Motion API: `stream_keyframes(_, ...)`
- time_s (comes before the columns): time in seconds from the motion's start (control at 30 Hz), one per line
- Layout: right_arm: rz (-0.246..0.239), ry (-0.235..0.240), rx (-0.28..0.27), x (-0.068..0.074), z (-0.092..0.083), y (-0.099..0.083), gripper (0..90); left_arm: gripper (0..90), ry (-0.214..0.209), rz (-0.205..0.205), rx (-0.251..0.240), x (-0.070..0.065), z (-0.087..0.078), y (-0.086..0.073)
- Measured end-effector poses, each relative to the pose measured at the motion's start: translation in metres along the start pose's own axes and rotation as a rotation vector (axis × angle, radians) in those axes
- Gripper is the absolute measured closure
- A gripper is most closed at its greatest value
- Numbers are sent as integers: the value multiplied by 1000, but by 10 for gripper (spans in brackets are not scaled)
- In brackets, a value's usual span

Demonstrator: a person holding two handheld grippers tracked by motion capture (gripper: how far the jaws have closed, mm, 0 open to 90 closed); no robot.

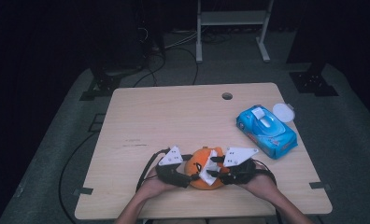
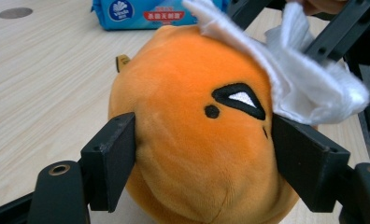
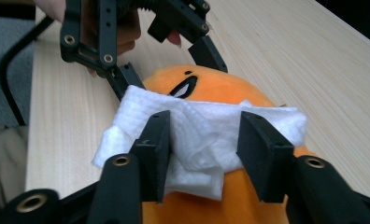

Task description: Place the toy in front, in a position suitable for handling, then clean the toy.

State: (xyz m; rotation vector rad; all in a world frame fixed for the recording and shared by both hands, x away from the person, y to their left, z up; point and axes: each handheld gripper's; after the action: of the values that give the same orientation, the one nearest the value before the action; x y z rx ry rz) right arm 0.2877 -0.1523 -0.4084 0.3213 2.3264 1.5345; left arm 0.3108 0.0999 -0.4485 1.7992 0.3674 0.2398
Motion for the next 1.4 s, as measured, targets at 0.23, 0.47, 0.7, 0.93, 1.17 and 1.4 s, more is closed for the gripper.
stream_keyframes(0.23, 21, 41, 2, -1, 10, -12, 583, 225, -48, 34, 39, -2, 0, 0)
stream_keyframes(0.47, 39, 19, -10, 1, 11, -16, 697, 144, -59, 4, 72, -1, -7, 4)
stream_keyframes(0.7, 34, -23, -24, 0, -10, -15, 766, 298, -34, 31, 54, -2, 0, 4)
stream_keyframes(0.93, 50, -43, -19, -2, -27, -22, 789, 318, -33, 3, 45, 4, 4, 4)
stream_keyframes(1.17, 147, -96, 0, -13, -48, -50, 792, 320, -8, -54, 19, 8, 8, 4)
stream_keyframes(1.4, 77, -65, -53, -1, -32, -25, 793, 327, 30, -111, 1, 13, 11, 2)
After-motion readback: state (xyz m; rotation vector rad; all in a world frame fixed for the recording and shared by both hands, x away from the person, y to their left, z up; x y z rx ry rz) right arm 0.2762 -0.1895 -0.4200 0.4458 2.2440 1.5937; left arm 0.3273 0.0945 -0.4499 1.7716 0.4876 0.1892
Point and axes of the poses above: each handheld gripper's, and its own axes: z roughly forward along the jaws, y roughly out of its top, x roughly to its left, and after that the axes turned 14 degrees about -x, right-handed
